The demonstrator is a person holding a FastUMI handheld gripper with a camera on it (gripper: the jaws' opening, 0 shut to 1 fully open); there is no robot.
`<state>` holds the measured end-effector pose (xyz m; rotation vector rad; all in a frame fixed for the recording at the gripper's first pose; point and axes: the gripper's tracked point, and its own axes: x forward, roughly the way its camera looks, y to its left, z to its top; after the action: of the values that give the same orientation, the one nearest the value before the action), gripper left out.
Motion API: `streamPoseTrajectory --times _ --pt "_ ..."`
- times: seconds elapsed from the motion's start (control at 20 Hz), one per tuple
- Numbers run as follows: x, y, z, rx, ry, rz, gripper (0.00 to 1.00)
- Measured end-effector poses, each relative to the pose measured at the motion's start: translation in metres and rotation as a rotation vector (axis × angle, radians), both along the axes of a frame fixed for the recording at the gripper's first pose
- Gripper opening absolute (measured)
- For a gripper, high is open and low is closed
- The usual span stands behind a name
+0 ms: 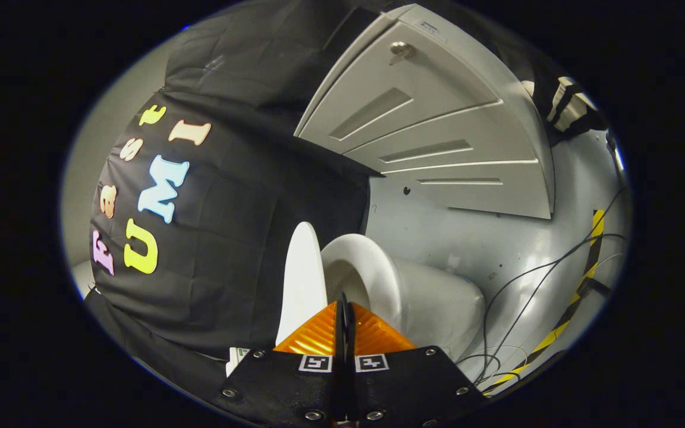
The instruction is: Open the toilet lid.
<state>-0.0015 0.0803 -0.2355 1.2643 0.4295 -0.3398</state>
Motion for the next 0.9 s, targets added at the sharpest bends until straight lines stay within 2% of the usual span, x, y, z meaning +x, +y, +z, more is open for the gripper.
streamPoseTrajectory --times 0.35,0.6,0.9 --pt "0.007 0.012 0.06 -0.094 -0.067 0.055 0.0" --pt "0.014 0.038 0.123 -0.196 -0.144 0.104 0.0" --pt "0.019 0.066 0.168 -0.316 -0.186 0.151 0.0"
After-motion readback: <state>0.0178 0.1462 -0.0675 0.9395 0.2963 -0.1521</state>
